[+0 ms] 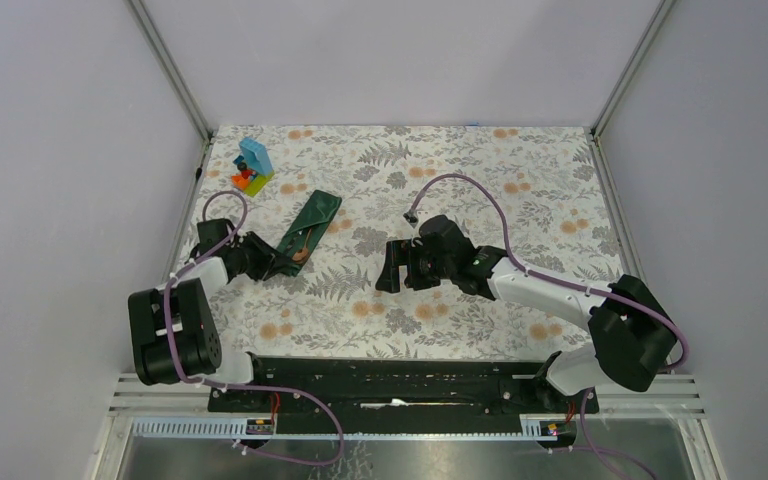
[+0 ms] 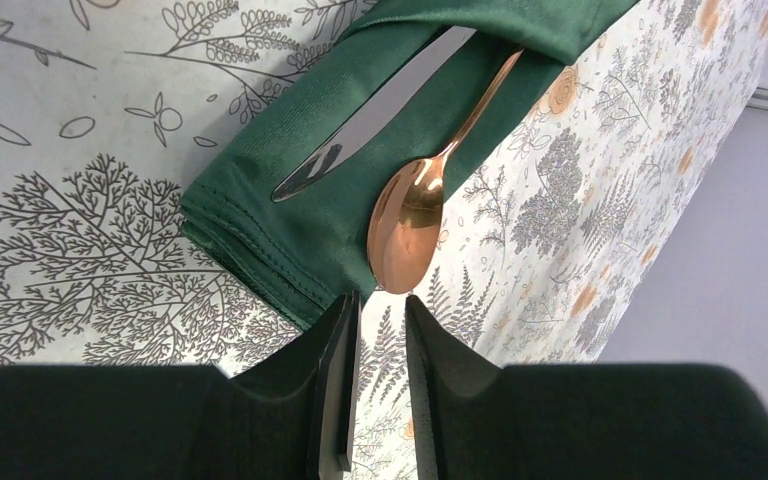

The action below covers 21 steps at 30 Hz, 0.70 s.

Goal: Fold the napkin into a case and place the utensils inside
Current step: Insert the spoon into the folded napkin.

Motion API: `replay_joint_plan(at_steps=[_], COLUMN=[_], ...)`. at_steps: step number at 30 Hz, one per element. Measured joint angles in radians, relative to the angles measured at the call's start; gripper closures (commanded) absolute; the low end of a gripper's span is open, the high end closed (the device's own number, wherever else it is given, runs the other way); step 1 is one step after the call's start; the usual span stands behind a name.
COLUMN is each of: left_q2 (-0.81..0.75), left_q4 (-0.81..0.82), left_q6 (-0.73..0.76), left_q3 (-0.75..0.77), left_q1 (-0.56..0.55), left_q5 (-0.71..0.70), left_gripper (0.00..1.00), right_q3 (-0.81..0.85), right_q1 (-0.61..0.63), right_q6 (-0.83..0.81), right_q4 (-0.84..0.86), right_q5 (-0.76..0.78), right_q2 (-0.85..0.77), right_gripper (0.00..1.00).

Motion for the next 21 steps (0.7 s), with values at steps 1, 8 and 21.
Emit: replay_joint_plan(at_steps=[1,8,21], left_q2=[0.000,0.062,0.102], left_q4=[0.000,0.018,0.088], left_q6=[0.000,-0.012,-0.040], left_q3=[0.000,0.003,0.005], left_q1=[0.000,0.000,-0.016], left_q5=[0.000,0.006,0.019], left_gripper=[0.72,0.75,0.73], right_q3=[0.000,-0.005,-0.034], right_q1=[0.000,0.000,-0.006], right_q6=[0.000,0.000,0.008], right_q4=[0.000,0.031,0.054], right_q5=[0.000,-0.001,-0.002], right_q2=[0.000,0.000,0.000], right_gripper=[0.11,0.11,0.11])
